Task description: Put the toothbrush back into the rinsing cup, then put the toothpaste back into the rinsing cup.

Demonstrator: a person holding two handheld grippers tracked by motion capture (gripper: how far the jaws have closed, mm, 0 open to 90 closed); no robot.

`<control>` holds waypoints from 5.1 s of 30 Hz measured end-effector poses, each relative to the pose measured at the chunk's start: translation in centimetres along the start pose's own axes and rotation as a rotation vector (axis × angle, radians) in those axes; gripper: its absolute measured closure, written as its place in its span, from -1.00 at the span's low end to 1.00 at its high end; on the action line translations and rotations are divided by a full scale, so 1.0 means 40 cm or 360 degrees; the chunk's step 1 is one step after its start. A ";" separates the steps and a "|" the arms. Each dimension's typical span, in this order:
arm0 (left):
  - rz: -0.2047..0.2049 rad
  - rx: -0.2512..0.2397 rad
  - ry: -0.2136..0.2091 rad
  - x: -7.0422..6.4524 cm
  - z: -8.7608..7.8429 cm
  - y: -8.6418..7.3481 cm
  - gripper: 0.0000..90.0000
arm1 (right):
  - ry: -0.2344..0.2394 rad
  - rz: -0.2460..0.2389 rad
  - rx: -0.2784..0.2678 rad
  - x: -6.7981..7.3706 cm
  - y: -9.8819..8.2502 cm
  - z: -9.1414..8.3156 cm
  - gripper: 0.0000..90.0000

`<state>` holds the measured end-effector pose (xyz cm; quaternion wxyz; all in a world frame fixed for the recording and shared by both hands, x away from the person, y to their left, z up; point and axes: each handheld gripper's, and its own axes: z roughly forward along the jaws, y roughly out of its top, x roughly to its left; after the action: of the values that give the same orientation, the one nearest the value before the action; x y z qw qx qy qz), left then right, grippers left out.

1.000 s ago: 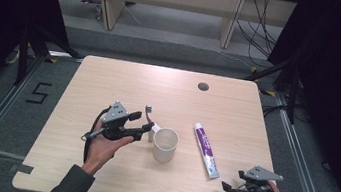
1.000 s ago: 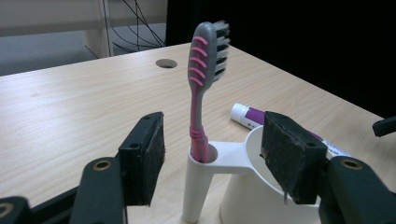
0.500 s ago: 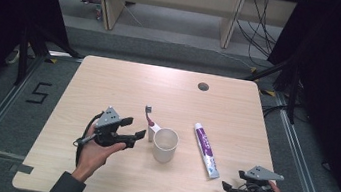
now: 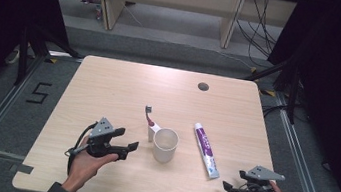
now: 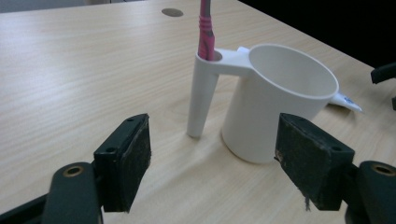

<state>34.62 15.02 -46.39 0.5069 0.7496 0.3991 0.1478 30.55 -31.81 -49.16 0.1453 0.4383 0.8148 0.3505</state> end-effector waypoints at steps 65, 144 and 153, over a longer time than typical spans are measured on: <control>0.0128 0.0192 0.0001 -0.069 -0.066 -0.142 -0.49 | -0.0010 -0.0070 0.0056 -0.025 0.136 0.010 -0.39; 0.0149 0.0192 -0.0032 -0.077 -0.065 -0.141 -0.49 | 0.0077 -0.0222 0.0482 0.047 0.341 0.199 0.71; 0.0150 0.0200 -0.0032 -0.077 -0.066 -0.142 -0.48 | 0.0238 -0.0318 0.0506 0.065 0.311 0.192 0.90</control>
<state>28.46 15.37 -49.67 0.4553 0.7994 0.3667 0.1386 40.87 -21.67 -45.76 0.0473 0.3455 0.9078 0.2329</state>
